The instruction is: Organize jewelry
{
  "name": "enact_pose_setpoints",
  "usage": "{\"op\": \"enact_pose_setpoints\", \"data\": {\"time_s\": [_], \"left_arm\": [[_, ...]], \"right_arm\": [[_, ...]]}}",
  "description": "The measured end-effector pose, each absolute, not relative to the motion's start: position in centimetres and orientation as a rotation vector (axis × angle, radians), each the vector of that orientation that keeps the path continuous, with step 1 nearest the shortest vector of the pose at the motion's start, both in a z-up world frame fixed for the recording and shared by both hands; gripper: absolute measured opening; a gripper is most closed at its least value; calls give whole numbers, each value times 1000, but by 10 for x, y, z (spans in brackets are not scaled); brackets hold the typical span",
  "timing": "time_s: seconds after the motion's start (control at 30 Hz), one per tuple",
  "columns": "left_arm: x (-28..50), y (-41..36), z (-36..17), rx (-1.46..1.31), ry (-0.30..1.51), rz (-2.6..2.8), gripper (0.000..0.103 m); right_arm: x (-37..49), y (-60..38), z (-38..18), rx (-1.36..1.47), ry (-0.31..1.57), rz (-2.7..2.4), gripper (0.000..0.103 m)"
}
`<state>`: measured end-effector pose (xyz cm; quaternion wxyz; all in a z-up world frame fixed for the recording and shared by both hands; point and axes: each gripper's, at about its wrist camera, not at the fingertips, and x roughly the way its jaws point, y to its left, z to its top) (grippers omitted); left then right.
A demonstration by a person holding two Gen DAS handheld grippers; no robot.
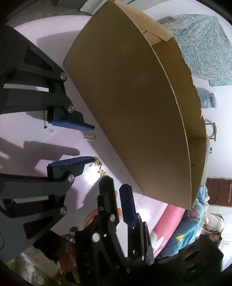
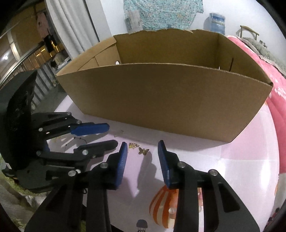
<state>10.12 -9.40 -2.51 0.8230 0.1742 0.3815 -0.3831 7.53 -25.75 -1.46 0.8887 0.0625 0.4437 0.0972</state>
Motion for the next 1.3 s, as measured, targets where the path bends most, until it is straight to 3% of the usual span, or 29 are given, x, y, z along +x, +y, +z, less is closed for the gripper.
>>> {"op": "enact_pose_setpoints", "data": {"time_s": [0.07,0.43,0.57,1.3], "left_arm": [[106,-96,-27,381,826,-804,20],[114,-107,-33,435,874,-796,14],[109,-120,-33,467,868,-814,4],[100,-74,-30,330,888,-714,4]], "right_arm": [[76,-258,-16,141,924,206,35],[74,-266,-20,188,921,216,35],[70,-270,-19,198,913,210,35],[72,-250,-11,141,927,291,35]]}}
